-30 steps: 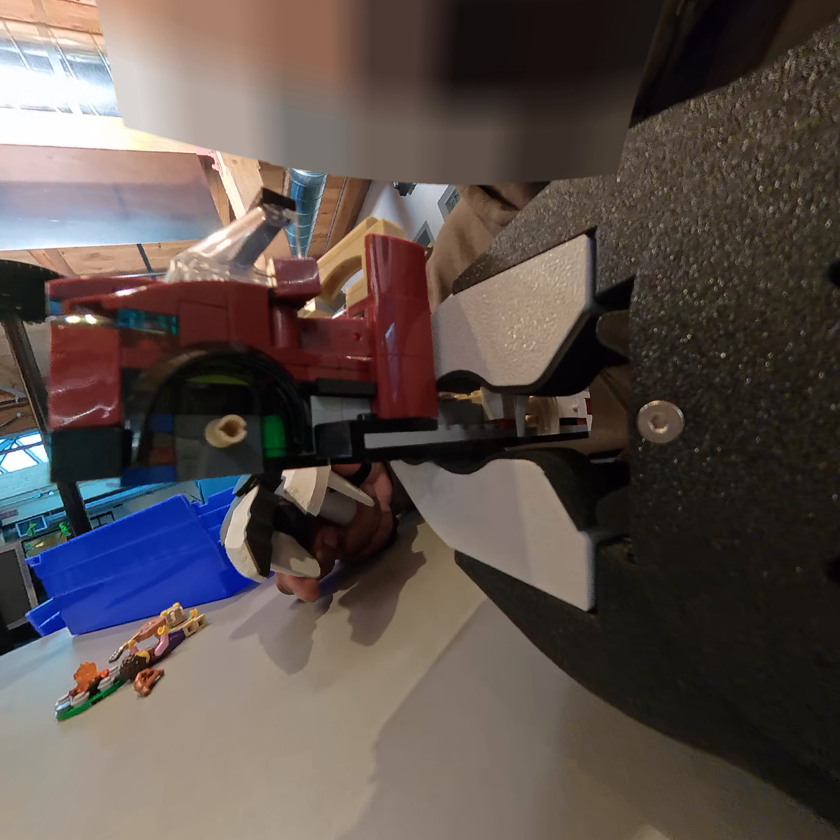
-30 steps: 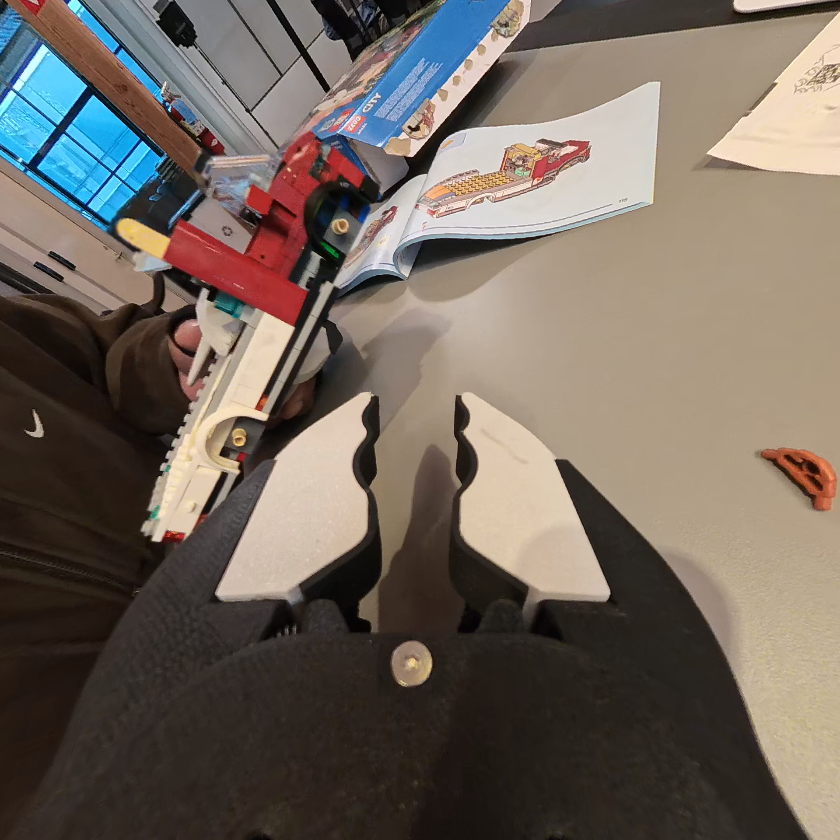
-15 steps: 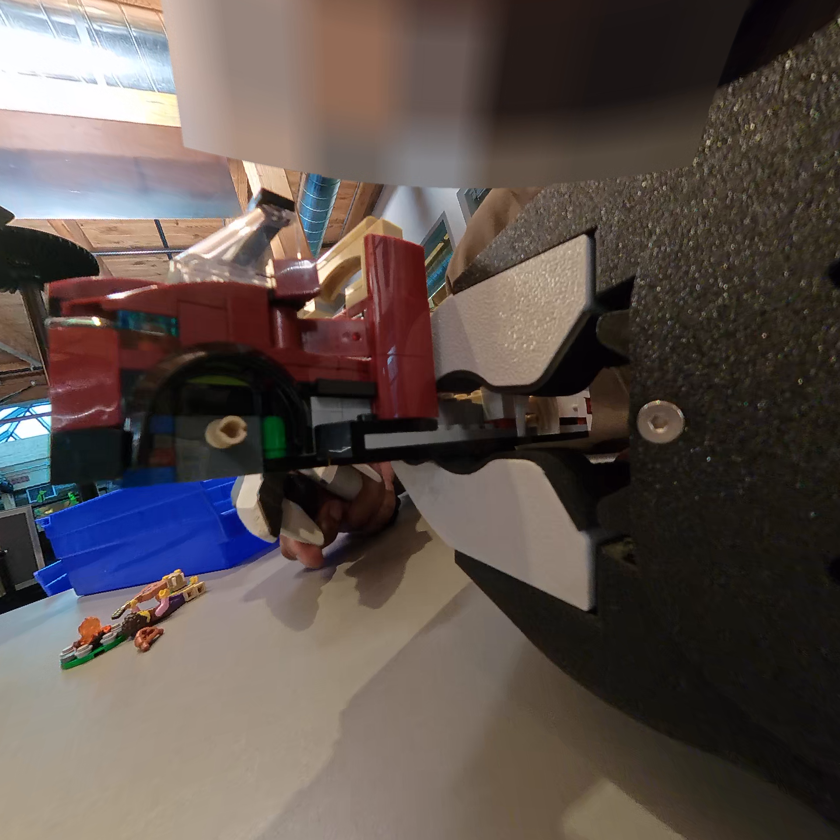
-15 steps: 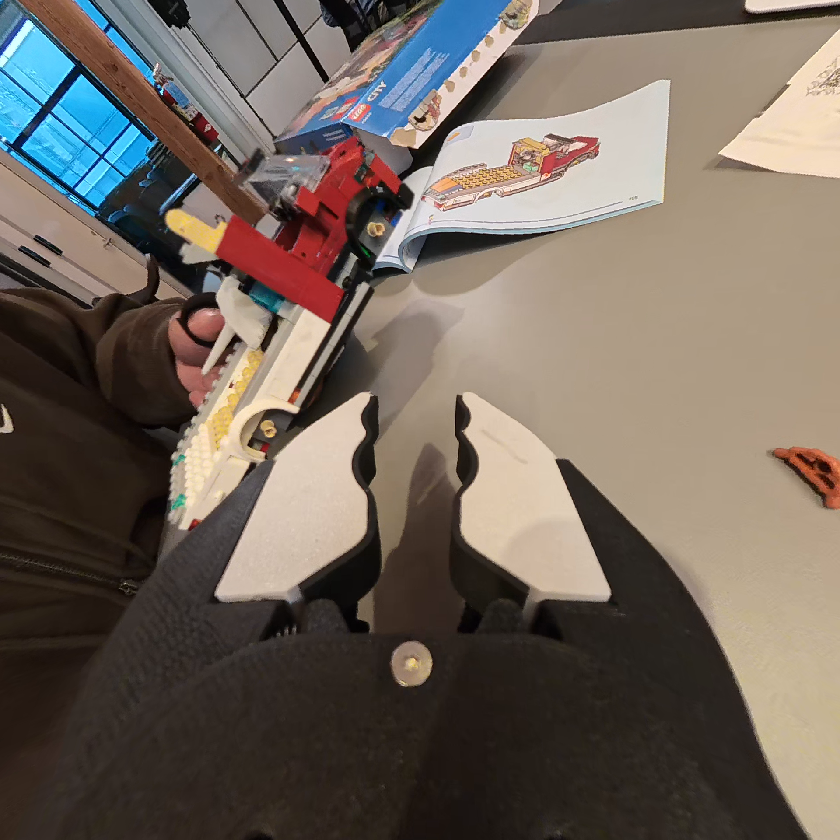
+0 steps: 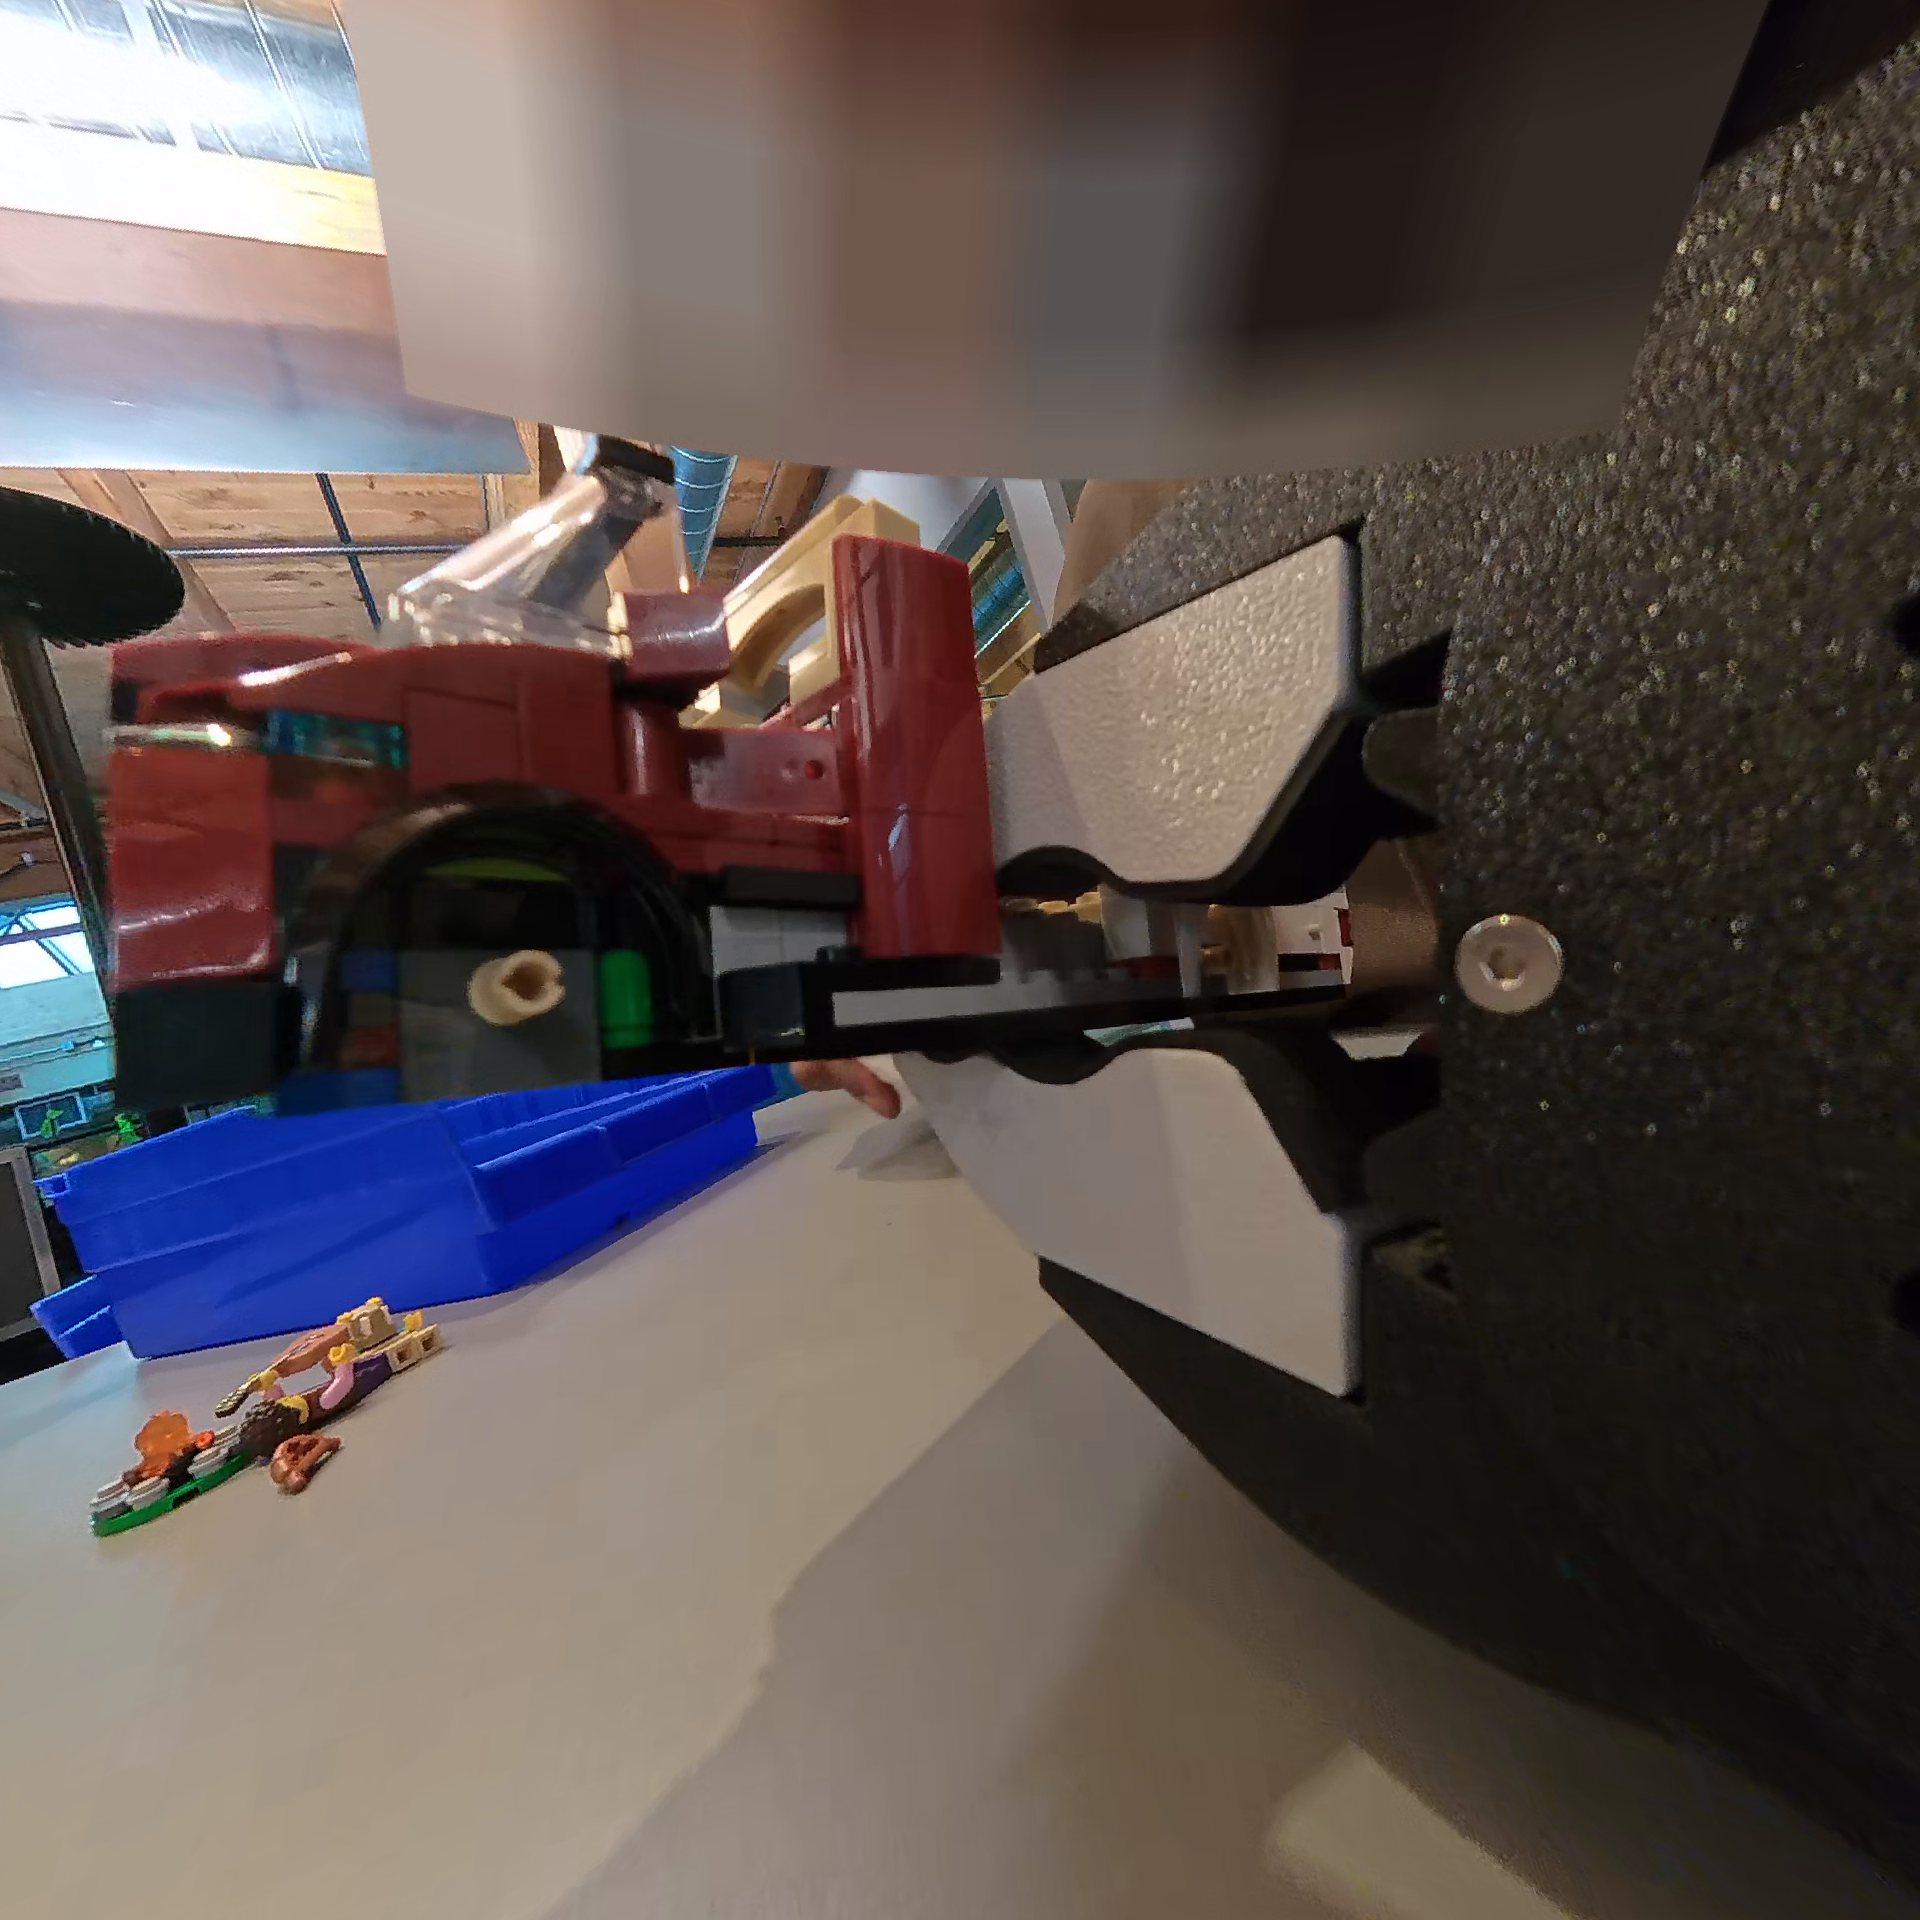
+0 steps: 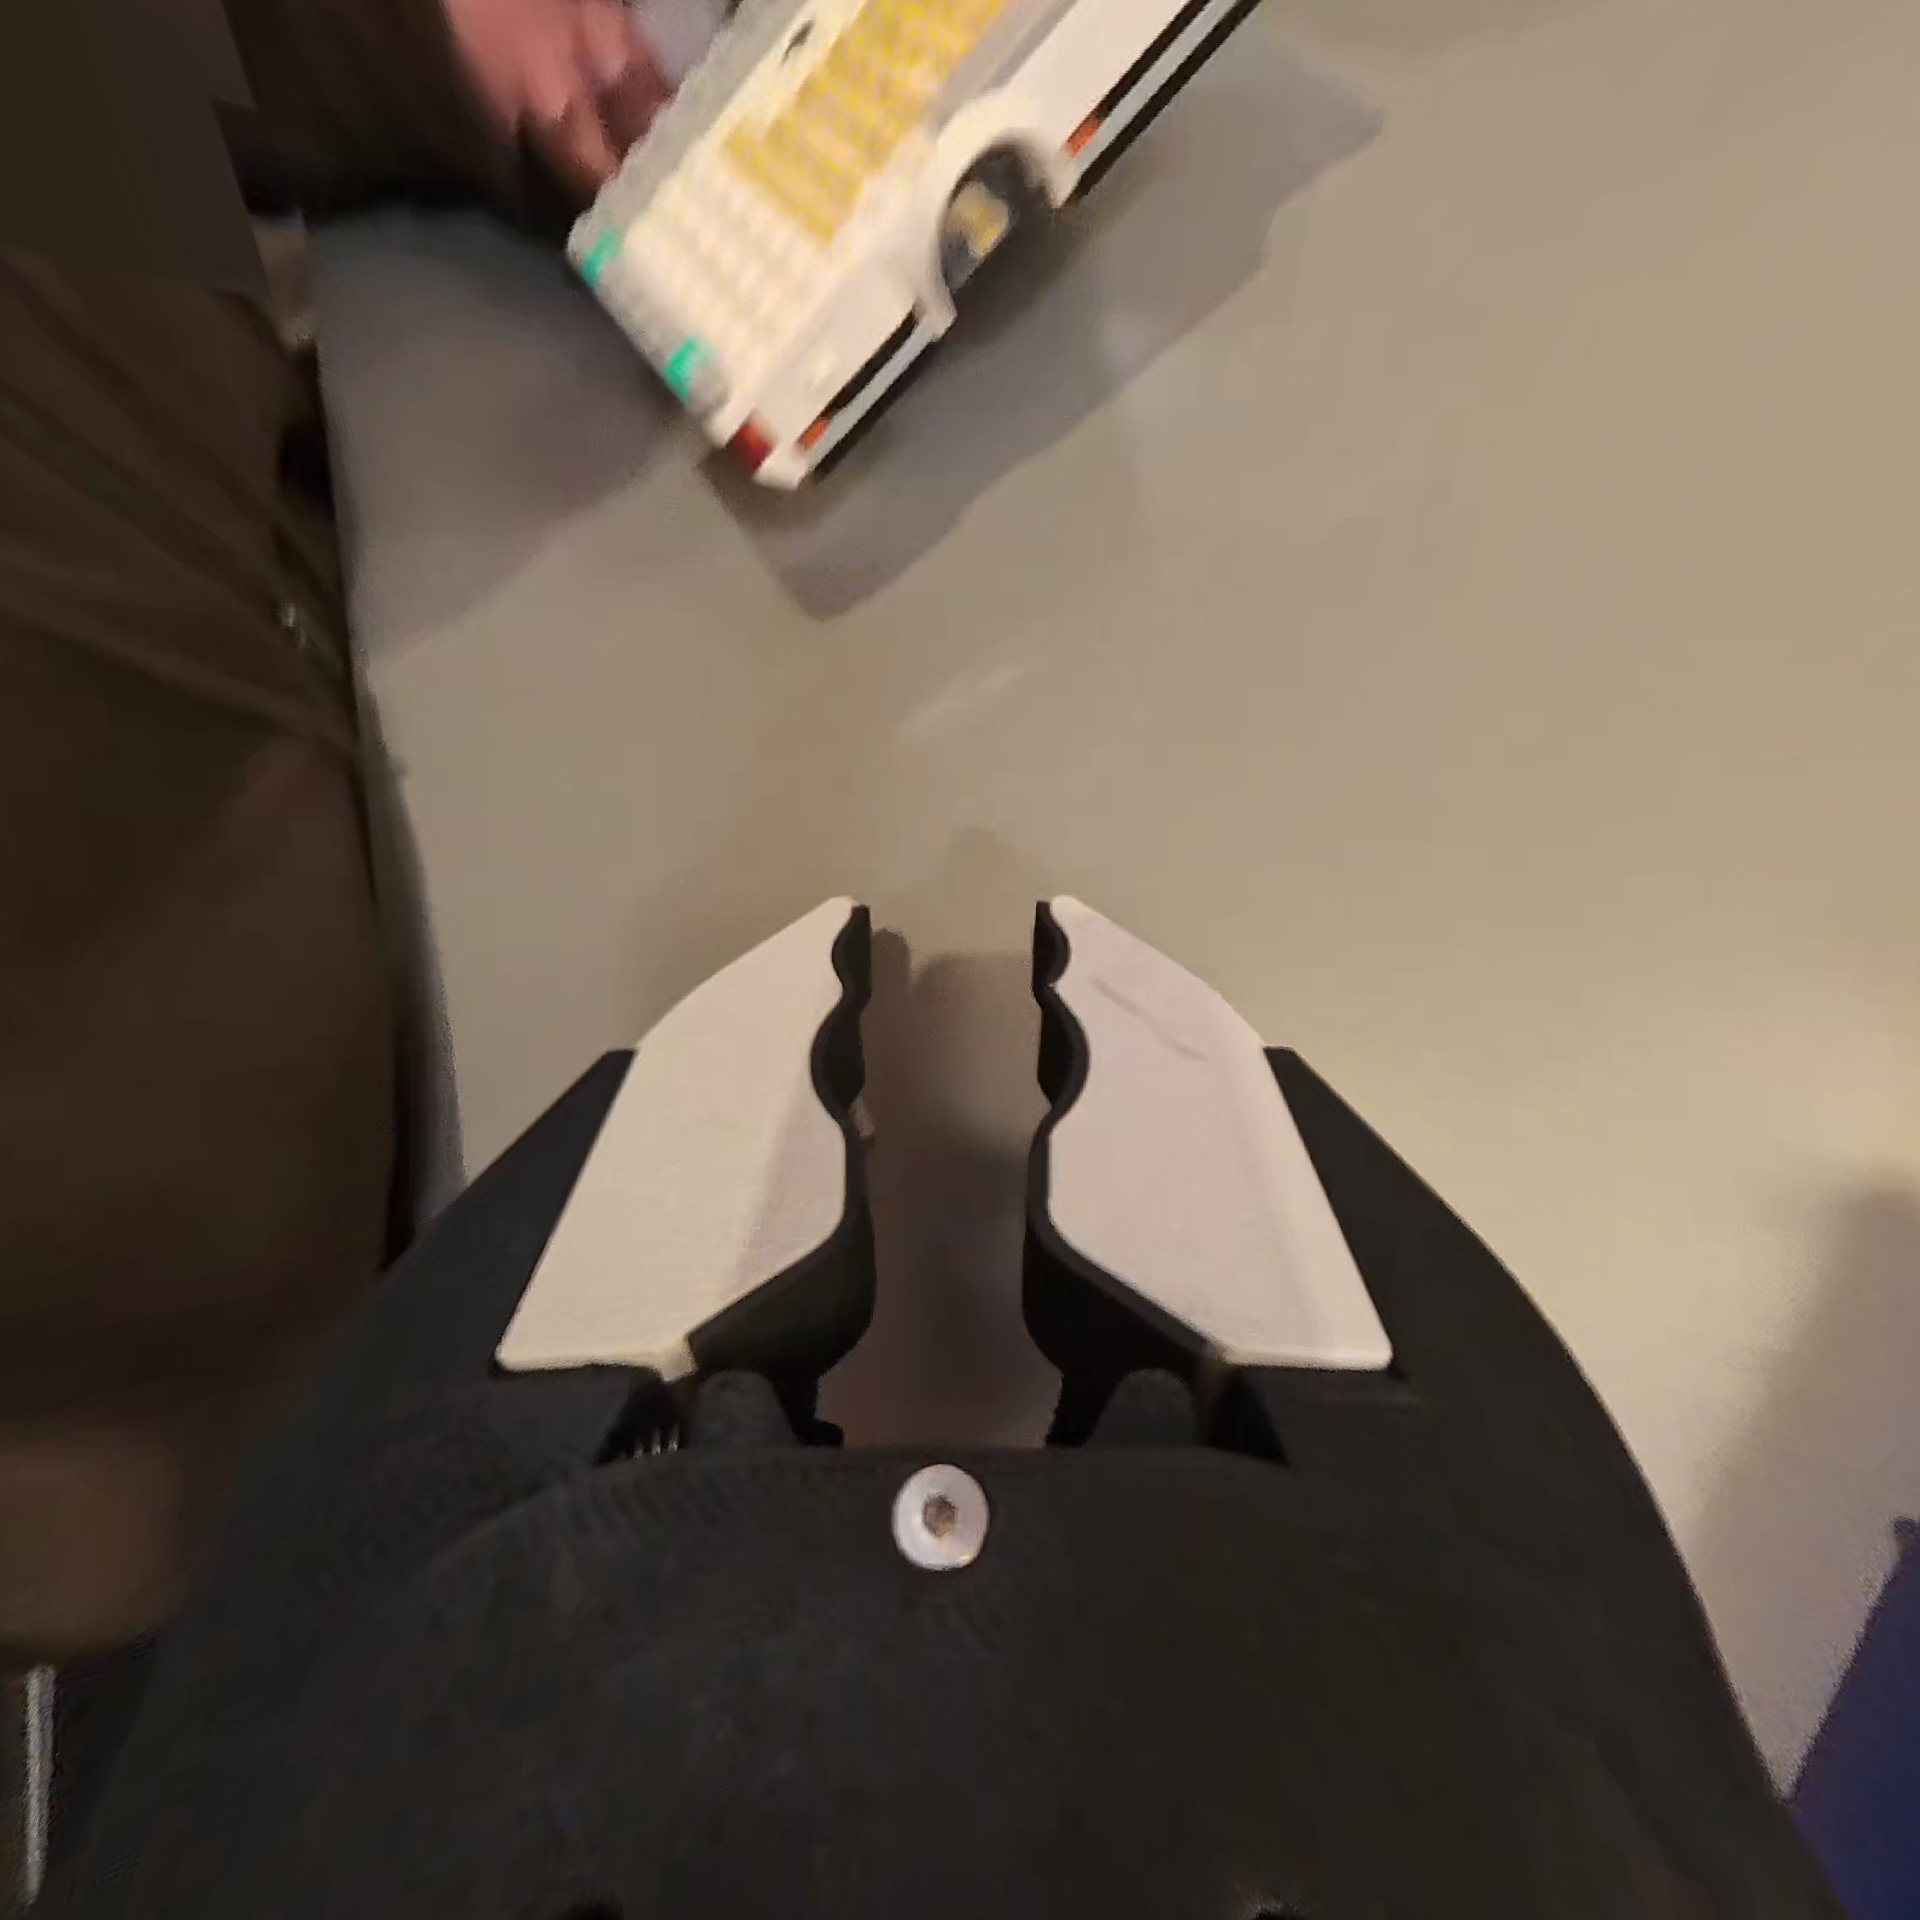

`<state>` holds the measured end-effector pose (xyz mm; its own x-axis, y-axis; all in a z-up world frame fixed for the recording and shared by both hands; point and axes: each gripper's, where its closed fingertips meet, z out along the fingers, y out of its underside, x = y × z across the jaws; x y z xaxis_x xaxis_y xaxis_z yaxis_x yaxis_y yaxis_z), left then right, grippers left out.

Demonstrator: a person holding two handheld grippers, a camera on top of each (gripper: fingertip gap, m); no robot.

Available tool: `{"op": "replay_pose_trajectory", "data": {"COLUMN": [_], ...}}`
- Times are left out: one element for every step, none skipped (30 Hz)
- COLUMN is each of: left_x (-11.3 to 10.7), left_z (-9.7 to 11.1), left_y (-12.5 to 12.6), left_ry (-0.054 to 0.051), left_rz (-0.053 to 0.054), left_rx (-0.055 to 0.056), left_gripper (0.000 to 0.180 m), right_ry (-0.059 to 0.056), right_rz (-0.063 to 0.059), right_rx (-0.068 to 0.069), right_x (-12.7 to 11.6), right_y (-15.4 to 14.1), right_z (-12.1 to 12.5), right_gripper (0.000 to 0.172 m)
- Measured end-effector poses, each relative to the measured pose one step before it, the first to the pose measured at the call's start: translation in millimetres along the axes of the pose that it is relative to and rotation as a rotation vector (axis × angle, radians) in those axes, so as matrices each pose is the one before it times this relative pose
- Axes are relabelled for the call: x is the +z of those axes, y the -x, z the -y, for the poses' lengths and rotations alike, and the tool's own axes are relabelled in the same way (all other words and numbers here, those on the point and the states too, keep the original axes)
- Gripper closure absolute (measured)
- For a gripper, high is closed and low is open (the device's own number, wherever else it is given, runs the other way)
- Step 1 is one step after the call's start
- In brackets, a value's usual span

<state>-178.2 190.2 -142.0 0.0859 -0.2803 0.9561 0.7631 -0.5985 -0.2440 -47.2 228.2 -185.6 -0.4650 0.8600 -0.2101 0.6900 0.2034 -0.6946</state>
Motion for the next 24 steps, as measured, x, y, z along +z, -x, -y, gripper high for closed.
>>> {"op": "replay_pose_trajectory", "data": {"left_x": [0.14, 0.01, 0.12, 0.06, 0.21, 0.11, 0.07, 0.03, 0.1, 0.07, -0.01, 0.05, 0.01, -0.01, -0.26, -0.61, -1.06, -1.64, -1.99, -2.04, -1.98, -1.97, -1.62, -1.28], "left_z": [-0.2, 0.02, 0.02, -0.09, -0.1, -0.19, -0.19, -0.06, -0.01, -0.18, -0.14, -0.11, -0.09, -0.07, 0.14, 0.2, 0.42, 1.1, 1.69, 2.16, 2.35, 2.23, 1.95, 1.55], "left_y": [0.08, 0.14, -0.03, 0.06, -0.07, 0.11, -0.01, -0.04, 0.01, -0.02, -0.07, -0.04, -0.08, -0.3, -0.28, 0.02, 0.99, 1.79, 1.74, 1.18, 1.17, 1.48, 1.3, 0.86], "left_ry": [0.0008, -0.0001, -0.0003, 0.0003, 0.0006, 0.0007, 0.0004, 0.0, 0.0001, 0.0001, 0.0004, 0.0006, 0.0001, -0.0004, -0.0009, 0.0021, 0.0067, 0.0065, 0.0049, 0.0021, -0.0012, -0.0038, -0.0043, -0.0045], "left_rz": [0.0006, 0.0008, 0.0007, 0.0006, 0.0007, 0.0014, 0.0012, 0.0011, 0.0014, 0.0009, 0.0005, 0.0005, 0.0003, -0.0003, -0.0005, 0.003, 0.0131, 0.0219, 0.0233, 0.0193, 0.0181, 0.0171, 0.0116, 0.0039], "left_rx": [0.0, 0.0005, 0.0011, 0.0013, 0.0016, 0.002, 0.0023, 0.002, 0.0019, 0.0014, 0.0014, 0.0013, 0.0016, 0.0012, 0.0006, 0.0014, 0.0069, 0.0152, 0.0221, 0.0247, 0.0225, 0.017, 0.0087, 0.0001], "left_gripper": [0.16, 0.16, 0.16, 0.16, 0.16, 0.16, 0.16, 0.16, 0.16, 0.16, 0.16, 0.16, 0.16, 0.16, 0.16, 0.16, 0.16, 0.16, 0.16, 0.16, 0.16, 0.16, 0.16, 0.16], "right_ry": [0.0274, 0.0274, 0.0276, 0.0295, 0.0339, 0.0377, 0.0388, 0.0245, 0.0183, 0.0152, 0.011, 0.0041, 0.0003, 0.0, -0.0043, -0.0208, -0.0396, -0.0556, -0.0625, -0.0593, -0.0506, -0.0404, -0.0294, -0.0188], "right_rz": [0.0118, 0.0132, 0.0108, 0.0057, -0.0008, -0.009, -0.0174, -0.0229, -0.0118, -0.0135, -0.018, -0.009, 0.0072, 0.0057, -0.0053, -0.0186, -0.0184, -0.0205, -0.0228, -0.0163, -0.0219, -0.0277, -0.0147, -0.0063], "right_rx": [-0.0182, -0.0137, -0.0136, -0.0159, -0.0184, -0.0223, -0.0252, -0.027, -0.0242, -0.0137, -0.0095, -0.0094, -0.0049, -0.0042, -0.0042, -0.0016, 0.0016, 0.0051, 0.0065, 0.0036, 0.0005, -0.0004, 0.0001, 0.0009], "right_x": [-0.4, 0.86, 1.55, 2.07, 2.25, 2.31, 2.36, 1.47, 0.33, 0.26, 0.44, 0.78, 0.79, 0.72, 0.61, -0.4, -2.09, -3.73, -4.53, -4.41, -3.74, -2.75, -1.62, -0.64], "right_y": [7.32, 6.61, 5.45, 4.03, 2.69, 1.26, 0.07, -0.67, 0.63, -0.09, -1.24, -0.38, 1.39, 0.6, -1.51, -3.78, -4.04, -4.55, -4.86, -3.71, -4.4, -5.22, -3.27, -1.73], "right_z": [-7.85, -6.92, -6.08, -5.66, -5.55, -5.65, -5.27, -2.67, -1.21, -0.51, 0.1, 0.82, 1.33, 1.46, 1.95, 4.22, 7.38, 10.17, 11.41, 10.99, 9.67, 8.01, 6.0, 4.12], "right_gripper": [0.142, 0.142, 0.142, 0.142, 0.142, 0.142, 0.142, 0.144, 0.146, 0.15, 0.159, 0.164, 0.164, 0.164, 0.164, 0.164, 0.164, 0.164, 0.164, 0.164, 0.164, 0.164, 0.163, 0.16]}}
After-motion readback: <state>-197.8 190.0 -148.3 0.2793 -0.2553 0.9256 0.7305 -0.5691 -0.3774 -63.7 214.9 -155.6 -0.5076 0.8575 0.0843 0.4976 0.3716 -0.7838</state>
